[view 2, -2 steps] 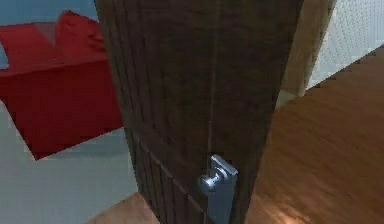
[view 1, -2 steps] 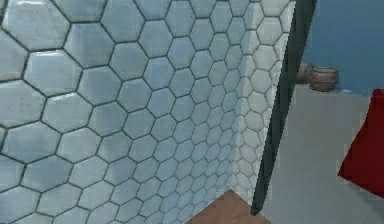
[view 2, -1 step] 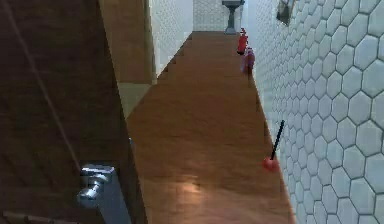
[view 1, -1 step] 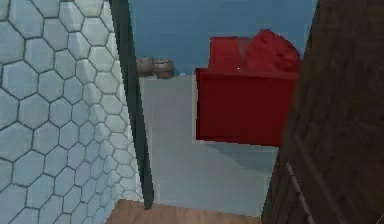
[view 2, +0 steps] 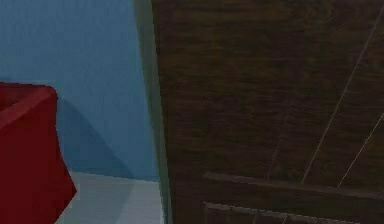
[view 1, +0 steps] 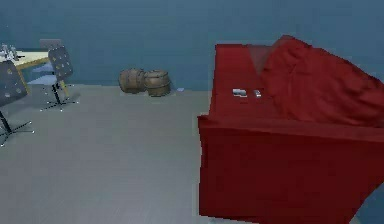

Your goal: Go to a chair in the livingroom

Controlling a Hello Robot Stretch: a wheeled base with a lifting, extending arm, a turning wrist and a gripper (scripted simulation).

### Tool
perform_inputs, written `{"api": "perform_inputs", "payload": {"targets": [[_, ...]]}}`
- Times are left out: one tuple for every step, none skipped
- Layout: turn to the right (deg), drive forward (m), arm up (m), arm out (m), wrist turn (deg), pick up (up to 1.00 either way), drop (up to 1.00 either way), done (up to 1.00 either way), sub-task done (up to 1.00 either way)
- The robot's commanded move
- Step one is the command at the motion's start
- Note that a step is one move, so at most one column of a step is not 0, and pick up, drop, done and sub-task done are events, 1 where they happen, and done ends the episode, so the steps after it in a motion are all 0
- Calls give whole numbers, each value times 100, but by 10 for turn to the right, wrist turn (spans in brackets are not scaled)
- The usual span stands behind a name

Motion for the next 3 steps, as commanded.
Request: {"api": "perform_inputs", "payload": {"targets": [[0,40,0,0,0,0,0,0,0],[-450,0,0,0,0,0,0,0,0],[-150,0,0,0,0,0,0,0,0]]}}
